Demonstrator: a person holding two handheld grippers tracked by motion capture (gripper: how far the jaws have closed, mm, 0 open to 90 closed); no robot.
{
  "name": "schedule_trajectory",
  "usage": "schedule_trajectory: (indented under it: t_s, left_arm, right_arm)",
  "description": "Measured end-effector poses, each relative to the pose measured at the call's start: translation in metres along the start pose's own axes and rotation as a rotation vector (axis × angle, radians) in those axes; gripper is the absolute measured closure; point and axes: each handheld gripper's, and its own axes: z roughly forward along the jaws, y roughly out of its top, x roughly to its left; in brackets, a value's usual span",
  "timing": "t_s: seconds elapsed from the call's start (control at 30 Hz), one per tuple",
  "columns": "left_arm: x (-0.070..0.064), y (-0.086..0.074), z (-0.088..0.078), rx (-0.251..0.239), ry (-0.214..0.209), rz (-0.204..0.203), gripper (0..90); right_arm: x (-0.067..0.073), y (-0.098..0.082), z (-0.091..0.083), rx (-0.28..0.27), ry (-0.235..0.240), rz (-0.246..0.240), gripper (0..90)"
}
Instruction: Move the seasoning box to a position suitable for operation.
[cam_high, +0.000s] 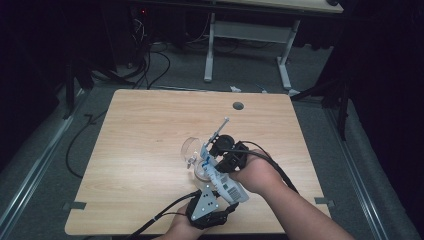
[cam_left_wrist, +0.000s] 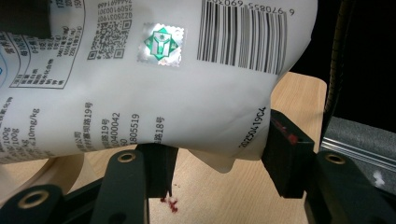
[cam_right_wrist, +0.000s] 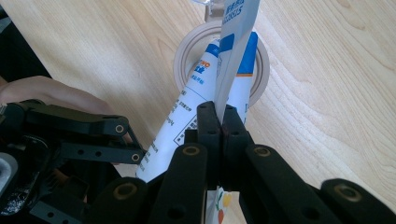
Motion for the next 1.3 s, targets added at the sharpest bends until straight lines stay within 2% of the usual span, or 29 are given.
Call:
schedule_trajectory:
  t_s: [0.27,1.3]
  left_arm:
    - [0.0006,0.0005,0.0005,-0.001,-0.004,-0.012,49.8]
    - [0.0016,0.0027,-0.0005,-0.012,-0.001,-0.002,50.3]
  right_arm:
    - [-0.0007,0.0011,0.0006,0.003,-0.005,-0.002,89.5]
    - [-0.0016,0.0026,0.0021,-0.007,-0.009,-0.002,89.7]
